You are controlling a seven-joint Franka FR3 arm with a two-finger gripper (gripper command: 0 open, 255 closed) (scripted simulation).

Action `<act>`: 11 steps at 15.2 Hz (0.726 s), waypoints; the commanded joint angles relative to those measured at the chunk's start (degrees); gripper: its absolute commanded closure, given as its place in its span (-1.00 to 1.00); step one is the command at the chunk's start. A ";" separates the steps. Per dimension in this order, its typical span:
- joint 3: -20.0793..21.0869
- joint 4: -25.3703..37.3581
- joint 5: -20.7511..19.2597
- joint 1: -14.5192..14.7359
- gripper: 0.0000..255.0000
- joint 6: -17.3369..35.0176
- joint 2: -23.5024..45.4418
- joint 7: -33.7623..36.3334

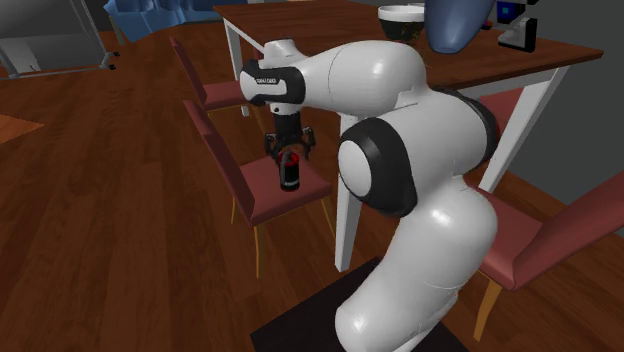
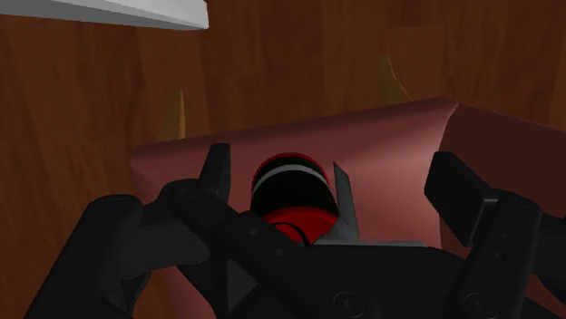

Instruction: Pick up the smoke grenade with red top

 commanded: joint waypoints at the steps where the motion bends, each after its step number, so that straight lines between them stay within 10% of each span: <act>1: -0.52 5.85 1.06 -0.49 -1.00 -0.96 5.62 1.09; 7: -1.91 23.56 4.60 -2.49 -1.00 -5.08 21.26 3.97; 11: -2.15 20.77 4.70 -2.24 -1.00 -2.10 21.47 3.72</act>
